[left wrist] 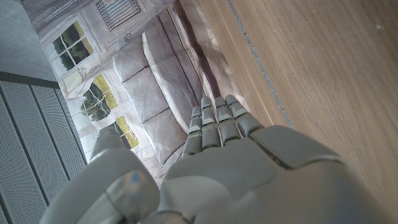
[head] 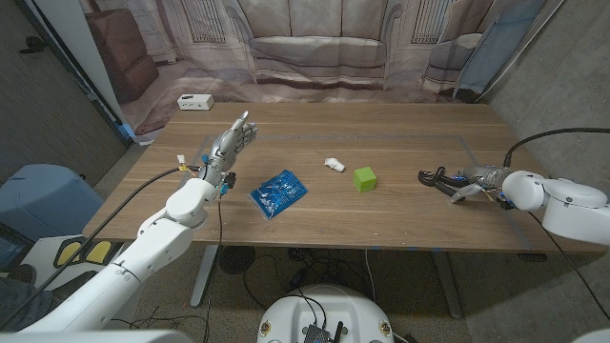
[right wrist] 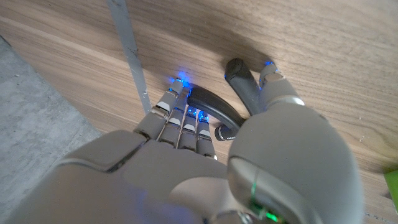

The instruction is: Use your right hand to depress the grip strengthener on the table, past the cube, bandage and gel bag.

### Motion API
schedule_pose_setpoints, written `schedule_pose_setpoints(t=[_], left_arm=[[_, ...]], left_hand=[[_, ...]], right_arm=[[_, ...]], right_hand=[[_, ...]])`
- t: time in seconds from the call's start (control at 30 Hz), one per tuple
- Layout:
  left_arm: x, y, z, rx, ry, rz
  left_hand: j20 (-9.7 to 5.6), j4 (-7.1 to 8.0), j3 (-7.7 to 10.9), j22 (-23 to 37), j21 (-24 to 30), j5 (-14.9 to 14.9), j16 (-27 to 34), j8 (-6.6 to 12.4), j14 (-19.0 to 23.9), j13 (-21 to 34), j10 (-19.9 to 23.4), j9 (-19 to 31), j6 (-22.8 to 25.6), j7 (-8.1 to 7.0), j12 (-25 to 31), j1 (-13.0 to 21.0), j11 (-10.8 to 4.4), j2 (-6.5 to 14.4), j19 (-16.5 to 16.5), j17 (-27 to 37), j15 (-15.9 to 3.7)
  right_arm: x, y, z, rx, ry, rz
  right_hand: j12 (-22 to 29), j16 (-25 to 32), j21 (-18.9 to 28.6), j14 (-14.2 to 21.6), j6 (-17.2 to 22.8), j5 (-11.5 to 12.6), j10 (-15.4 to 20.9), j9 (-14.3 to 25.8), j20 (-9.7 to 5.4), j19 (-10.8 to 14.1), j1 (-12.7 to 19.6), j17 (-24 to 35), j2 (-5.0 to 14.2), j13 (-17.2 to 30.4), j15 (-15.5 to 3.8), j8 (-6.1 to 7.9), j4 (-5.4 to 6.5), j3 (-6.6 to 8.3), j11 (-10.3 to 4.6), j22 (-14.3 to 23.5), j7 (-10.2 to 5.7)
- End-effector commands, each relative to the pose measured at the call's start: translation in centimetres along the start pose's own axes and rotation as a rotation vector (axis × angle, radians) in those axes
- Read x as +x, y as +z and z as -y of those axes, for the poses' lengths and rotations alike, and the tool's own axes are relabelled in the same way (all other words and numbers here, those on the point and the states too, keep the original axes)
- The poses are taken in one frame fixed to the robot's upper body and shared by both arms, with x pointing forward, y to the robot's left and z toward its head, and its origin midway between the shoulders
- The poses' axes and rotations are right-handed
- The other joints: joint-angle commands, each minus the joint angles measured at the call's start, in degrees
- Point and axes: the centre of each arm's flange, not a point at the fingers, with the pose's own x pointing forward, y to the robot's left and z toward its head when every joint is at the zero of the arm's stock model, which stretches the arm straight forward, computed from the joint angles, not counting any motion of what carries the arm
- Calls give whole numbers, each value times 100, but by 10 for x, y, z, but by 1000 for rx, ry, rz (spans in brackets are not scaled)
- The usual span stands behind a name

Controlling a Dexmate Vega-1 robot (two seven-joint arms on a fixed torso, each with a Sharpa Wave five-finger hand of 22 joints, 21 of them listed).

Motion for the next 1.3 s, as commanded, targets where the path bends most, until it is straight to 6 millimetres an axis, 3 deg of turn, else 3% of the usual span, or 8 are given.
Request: schedule_pose_setpoints(t=[0.03, 0.4, 0.63, 0.9, 1.07, 1.3], left_arm=[[-4, -4, -2, -9, 11, -6], [-2, -4, -1, -9, 3, -8], [-4, -3, -2, -8, 6, -5], [-4, -3, -2, -9, 7, -5], [-4, -4, -2, -13, 8, -9], [-2, -4, -2, -12, 8, -7]], left_hand=[[7, -13, 35, 31, 3, -16, -3, -19, 62, 31, 48, 14, 47, 4, -29, 26, 2, 17, 58, 4, -10], [4, -12, 36, 31, 2, -16, -4, -21, 67, 31, 54, 15, 49, 1, -32, 26, 15, 21, 59, 4, -10], [3, -11, 37, 31, 1, -16, -1, -20, 81, 31, 56, 15, 56, 0, -35, 27, 0, 23, 61, 4, -13], [6, -10, 37, 32, -1, -16, -4, -19, 79, 32, 72, 15, 65, 3, -33, 27, 6, 26, 59, 4, -9], [6, -9, 37, 32, 0, -16, -6, -19, 78, 32, 72, 15, 69, -3, -35, 26, 1, 27, 63, 4, -13], [14, -8, 37, 32, -2, -17, -6, -19, 82, 32, 72, 15, 74, -5, -39, 26, 1, 28, 61, 4, -12]], right_arm=[[4, 8, -27, 10, 7, 11], [8, 21, -36, -18, 24, 39], [10, 21, -39, -33, 33, 39], [15, 19, -47, -63, 31, 33], [18, 19, -48, -83, -14, 31], [16, 20, -45, -83, -71, 32]], right_hand=[[55, 37, 9, 80, 83, -19, 74, 33, 4, 66, 60, 15, -18, 8, -21, 55, 42, 21, -14, 26, -7], [97, 89, 10, 312, 377, -36, 333, 36, -33, 299, 166, 39, 16, 8, -115, 109, 76, -3, -44, 30, -120], [233, 364, 113, 1109, 1140, -52, 1137, 39, -224, 1014, 495, 116, 117, 6, -314, 270, 74, -48, -141, 47, -234], [246, 588, 195, 1596, 1543, -69, 1552, 40, -339, 1485, 908, 210, 255, 5, -460, 323, 35, -31, -224, 59, -321], [241, 770, 249, 1927, 1799, -86, 1813, 43, -426, 1742, 1306, 301, 369, 8, -682, 351, 0, 9, -292, 71, -428], [321, 1113, 402, 2550, 2361, -128, 2384, 51, -522, 2174, 1646, 465, 528, 17, -923, 481, 48, -15, -441, 100, -536]])
